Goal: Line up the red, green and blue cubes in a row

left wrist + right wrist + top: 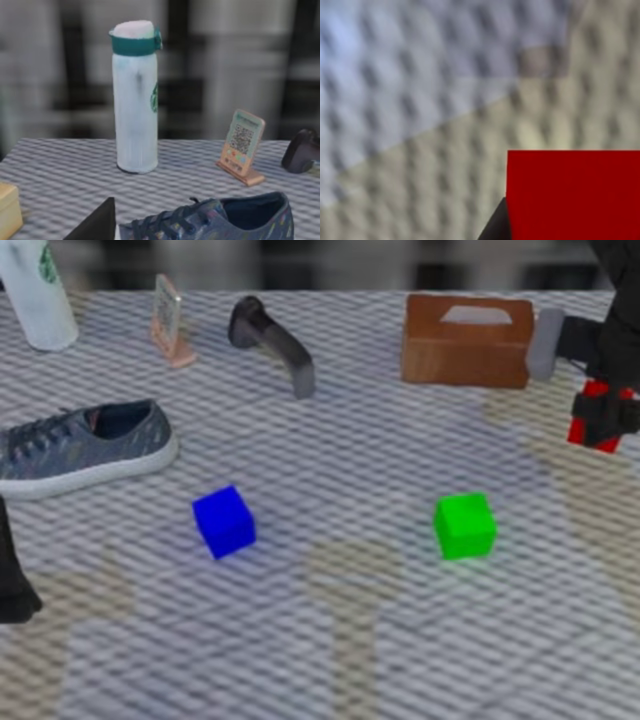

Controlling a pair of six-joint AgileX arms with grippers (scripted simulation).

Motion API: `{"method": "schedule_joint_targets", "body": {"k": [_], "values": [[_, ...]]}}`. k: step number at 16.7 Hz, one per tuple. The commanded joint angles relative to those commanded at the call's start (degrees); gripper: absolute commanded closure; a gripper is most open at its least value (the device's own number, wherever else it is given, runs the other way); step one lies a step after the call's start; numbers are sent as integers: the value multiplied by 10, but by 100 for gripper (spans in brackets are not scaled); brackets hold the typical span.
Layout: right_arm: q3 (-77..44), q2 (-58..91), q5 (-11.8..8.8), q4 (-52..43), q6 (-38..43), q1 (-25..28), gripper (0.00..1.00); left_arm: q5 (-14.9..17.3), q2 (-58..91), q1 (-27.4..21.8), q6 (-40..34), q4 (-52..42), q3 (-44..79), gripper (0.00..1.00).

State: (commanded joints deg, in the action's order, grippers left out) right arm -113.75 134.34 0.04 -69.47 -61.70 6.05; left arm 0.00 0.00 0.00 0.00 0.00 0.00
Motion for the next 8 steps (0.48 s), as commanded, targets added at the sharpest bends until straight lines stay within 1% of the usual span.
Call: {"method": "schedule_joint_targets", "body": {"k": [2, 4, 6, 8], "values": [[-30, 15, 0, -15, 16, 32, 100, 0, 0, 0, 0, 0, 0, 0], [-75, 38, 1, -38, 42, 83, 100, 0, 0, 0, 0, 0, 0, 0], [-129, 66, 1, -67, 76, 149, 100, 0, 0, 0, 0, 0, 0, 0], [-187, 95, 1, -99, 113, 225, 100, 0, 0, 0, 0, 0, 0, 0]]}}
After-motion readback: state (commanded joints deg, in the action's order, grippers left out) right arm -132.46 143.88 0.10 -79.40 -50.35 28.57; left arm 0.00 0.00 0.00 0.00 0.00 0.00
